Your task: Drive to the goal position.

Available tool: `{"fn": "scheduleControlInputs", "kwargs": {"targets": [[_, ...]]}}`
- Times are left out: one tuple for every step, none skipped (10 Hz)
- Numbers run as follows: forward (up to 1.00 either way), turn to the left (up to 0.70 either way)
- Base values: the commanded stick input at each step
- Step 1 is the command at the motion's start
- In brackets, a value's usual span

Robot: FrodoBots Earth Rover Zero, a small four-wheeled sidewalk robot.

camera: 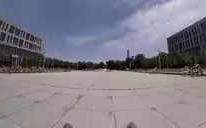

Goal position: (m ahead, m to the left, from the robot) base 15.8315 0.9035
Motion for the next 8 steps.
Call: {"fn": "scheduleControlInputs", "kwargs": {"targets": [[0.45,0.00],[0.45,0.00],[0.45,0.00],[0.45,0.00],[0.45,0.00],[0.45,0.00],[0.45,0.00],[0.45,0.00]]}}
